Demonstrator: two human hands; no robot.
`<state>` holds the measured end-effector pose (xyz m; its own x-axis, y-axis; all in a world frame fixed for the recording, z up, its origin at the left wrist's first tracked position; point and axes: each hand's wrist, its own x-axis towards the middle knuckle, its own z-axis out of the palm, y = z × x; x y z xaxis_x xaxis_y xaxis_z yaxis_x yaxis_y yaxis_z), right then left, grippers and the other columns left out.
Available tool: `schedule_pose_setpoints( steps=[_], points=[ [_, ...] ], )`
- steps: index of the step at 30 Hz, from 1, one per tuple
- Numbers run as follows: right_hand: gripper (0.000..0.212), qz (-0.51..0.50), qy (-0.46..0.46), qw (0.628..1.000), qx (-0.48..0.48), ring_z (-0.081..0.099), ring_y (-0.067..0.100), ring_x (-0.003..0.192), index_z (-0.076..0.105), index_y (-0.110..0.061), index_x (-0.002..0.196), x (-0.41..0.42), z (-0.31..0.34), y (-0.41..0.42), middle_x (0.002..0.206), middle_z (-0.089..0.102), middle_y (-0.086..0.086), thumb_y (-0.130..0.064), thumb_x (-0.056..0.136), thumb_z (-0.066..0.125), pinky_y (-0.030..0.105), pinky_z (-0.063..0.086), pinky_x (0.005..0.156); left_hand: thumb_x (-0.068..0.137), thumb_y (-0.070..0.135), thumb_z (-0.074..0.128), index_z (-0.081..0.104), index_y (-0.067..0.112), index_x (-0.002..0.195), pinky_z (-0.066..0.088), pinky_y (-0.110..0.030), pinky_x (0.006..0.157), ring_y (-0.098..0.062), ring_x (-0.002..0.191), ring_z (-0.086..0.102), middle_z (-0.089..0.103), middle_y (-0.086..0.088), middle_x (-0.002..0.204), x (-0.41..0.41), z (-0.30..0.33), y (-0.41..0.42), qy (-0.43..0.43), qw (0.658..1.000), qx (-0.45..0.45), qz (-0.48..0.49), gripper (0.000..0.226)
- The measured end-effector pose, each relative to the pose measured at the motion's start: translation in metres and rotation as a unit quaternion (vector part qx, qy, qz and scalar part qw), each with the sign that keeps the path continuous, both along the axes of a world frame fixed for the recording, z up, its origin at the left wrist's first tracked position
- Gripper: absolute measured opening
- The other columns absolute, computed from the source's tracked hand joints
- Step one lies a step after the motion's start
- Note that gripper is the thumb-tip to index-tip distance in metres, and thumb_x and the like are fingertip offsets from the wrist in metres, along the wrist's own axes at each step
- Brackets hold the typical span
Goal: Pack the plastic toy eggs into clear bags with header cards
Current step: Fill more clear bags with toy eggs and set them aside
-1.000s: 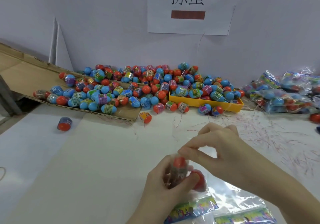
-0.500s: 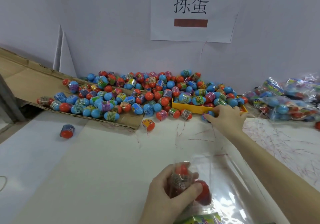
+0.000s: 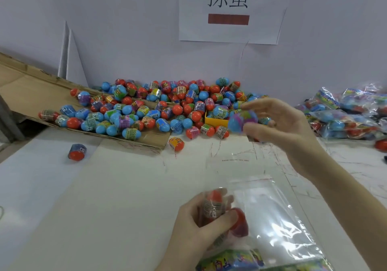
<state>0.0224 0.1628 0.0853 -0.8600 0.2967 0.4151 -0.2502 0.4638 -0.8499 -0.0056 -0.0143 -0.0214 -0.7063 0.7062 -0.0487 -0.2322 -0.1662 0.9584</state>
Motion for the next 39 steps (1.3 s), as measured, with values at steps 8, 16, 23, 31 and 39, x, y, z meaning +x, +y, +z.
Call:
schedule_pose_setpoints(
  steps=[8, 16, 23, 31, 39],
  points=[
    [0.037, 0.063, -0.171, 0.938, 0.294, 0.044, 0.006, 0.107, 0.054, -0.053, 0.100, 0.021, 0.017, -0.019, 0.103, 0.059, -0.028, -0.050, 0.064, 0.057, 0.046, 0.035, 0.095, 0.040, 0.031, 0.079, 0.072, 0.027, 0.090, 0.052, -0.016, 0.072, -0.011, 0.092, 0.069, 0.074, 0.002, 0.094, 0.001, 0.001, 0.000, 0.006, 1.000, 0.011, -0.001, 0.051],
    [0.036, 0.107, -0.228, 0.906, 0.340, 0.032, -0.008, 0.107, 0.043, -0.062, 0.098, 0.025, 0.014, -0.018, 0.104, 0.049, -0.037, -0.038, 0.078, 0.061, 0.029, 0.022, 0.094, 0.044, 0.024, 0.080, 0.071, 0.029, 0.089, 0.054, -0.017, 0.071, -0.011, 0.092, 0.069, 0.074, 0.006, 0.094, 0.000, 0.004, -0.002, 0.005, 1.000, 0.003, -0.020, 0.046],
    [0.035, 0.146, -0.244, 0.881, 0.378, 0.026, -0.007, 0.111, 0.051, -0.055, 0.095, 0.028, 0.015, -0.016, 0.109, 0.047, -0.034, -0.025, 0.082, 0.063, 0.025, 0.020, 0.093, 0.042, 0.033, 0.076, 0.073, 0.043, 0.086, 0.052, -0.018, 0.068, -0.012, 0.085, 0.070, 0.075, 0.001, 0.086, 0.002, 0.009, -0.003, 0.029, 0.999, 0.013, -0.017, 0.045],
    [0.037, -0.003, -0.079, 0.971, 0.224, 0.046, -0.010, 0.106, 0.060, -0.043, 0.098, 0.032, -0.006, -0.019, 0.109, 0.056, -0.030, -0.060, 0.066, 0.064, 0.018, 0.034, 0.094, 0.044, 0.028, 0.078, 0.074, 0.031, 0.092, 0.054, -0.027, 0.070, -0.019, 0.077, 0.068, 0.073, -0.008, 0.082, 0.001, 0.010, -0.004, -0.001, 0.999, 0.026, -0.023, 0.048],
    [0.028, -0.053, -0.153, 0.976, -0.149, 0.066, 0.016, 0.063, 0.069, -0.016, 0.090, 0.039, -0.034, -0.026, 0.072, 0.072, 0.007, -0.014, 0.063, 0.076, 0.017, 0.053, 0.062, 0.051, 0.020, 0.081, 0.074, 0.024, 0.096, 0.055, -0.029, 0.069, -0.023, 0.081, 0.068, 0.072, -0.014, 0.093, 0.000, 0.006, -0.007, -0.018, 0.998, 0.011, -0.065, 0.046]
  ],
)
